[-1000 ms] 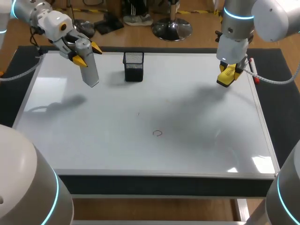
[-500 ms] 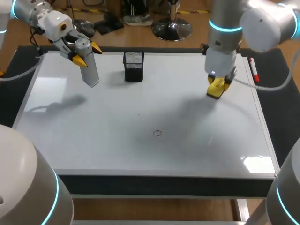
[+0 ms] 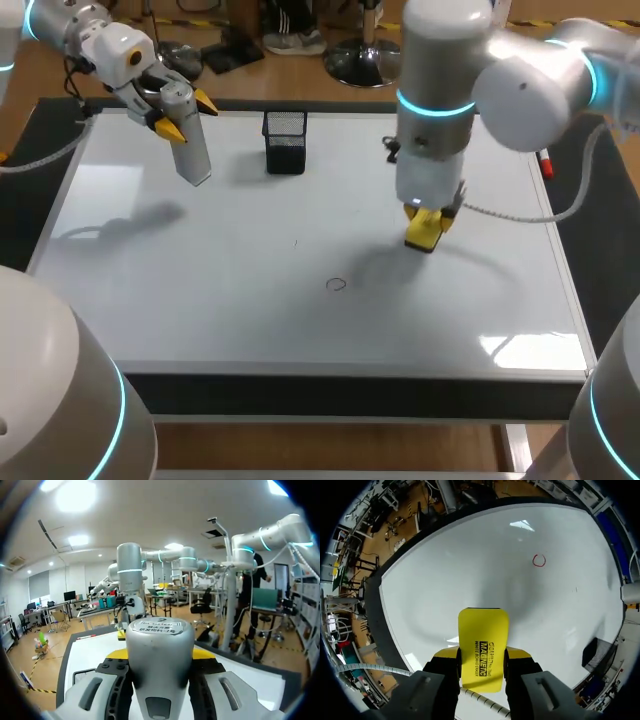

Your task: Pick up the inspection probe, press it on each red-marked spot on the whiteboard one by one, put down the probe, pick up the eraser, and wipe off all the red marks.

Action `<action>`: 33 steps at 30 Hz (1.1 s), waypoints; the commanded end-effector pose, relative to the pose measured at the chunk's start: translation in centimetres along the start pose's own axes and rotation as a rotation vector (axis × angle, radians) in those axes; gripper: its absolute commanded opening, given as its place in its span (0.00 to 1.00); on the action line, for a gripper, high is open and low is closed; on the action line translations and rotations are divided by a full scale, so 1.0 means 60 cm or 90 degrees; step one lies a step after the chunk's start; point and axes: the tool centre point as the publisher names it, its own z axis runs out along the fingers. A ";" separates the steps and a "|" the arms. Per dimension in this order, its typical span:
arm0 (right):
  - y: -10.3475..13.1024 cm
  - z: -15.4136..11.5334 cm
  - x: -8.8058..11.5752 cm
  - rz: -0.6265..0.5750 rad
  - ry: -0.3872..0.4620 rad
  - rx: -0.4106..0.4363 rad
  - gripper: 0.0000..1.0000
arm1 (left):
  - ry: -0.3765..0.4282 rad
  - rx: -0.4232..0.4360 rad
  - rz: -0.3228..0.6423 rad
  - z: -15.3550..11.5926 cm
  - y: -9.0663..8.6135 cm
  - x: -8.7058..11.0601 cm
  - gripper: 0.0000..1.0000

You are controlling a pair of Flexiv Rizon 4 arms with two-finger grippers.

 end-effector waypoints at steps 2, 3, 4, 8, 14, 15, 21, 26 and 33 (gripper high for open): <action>0.045 0.007 -0.030 -0.033 0.030 0.042 0.00 | 0.002 0.000 0.001 -0.001 -0.001 -0.001 0.00; 0.052 0.008 -0.036 -0.041 0.031 0.041 0.00 | 0.002 0.000 0.001 -0.001 -0.001 -0.001 0.00; 0.061 0.010 -0.042 -0.051 0.032 0.041 0.00 | 0.002 0.000 0.001 -0.001 -0.001 -0.001 0.00; 0.095 0.009 -0.066 -0.086 0.018 0.030 0.00 | 0.002 0.000 0.001 -0.001 -0.001 -0.001 0.00; 0.138 0.006 -0.101 -0.135 0.007 0.029 0.00 | 0.002 0.000 0.001 -0.001 -0.001 -0.001 0.00; 0.145 0.008 -0.106 -0.145 0.006 0.028 0.00 | 0.002 0.000 0.001 -0.001 -0.001 -0.001 0.00; 0.176 0.015 -0.133 -0.186 -0.003 0.018 0.00 | 0.002 0.000 0.001 -0.001 -0.001 -0.001 0.00; 0.197 0.016 -0.153 -0.218 -0.012 0.015 0.00 | 0.002 0.000 0.001 -0.001 -0.001 -0.001 0.00; 0.224 0.028 -0.179 -0.261 -0.015 0.016 0.00 | 0.002 0.000 0.001 -0.001 -0.001 -0.001 0.00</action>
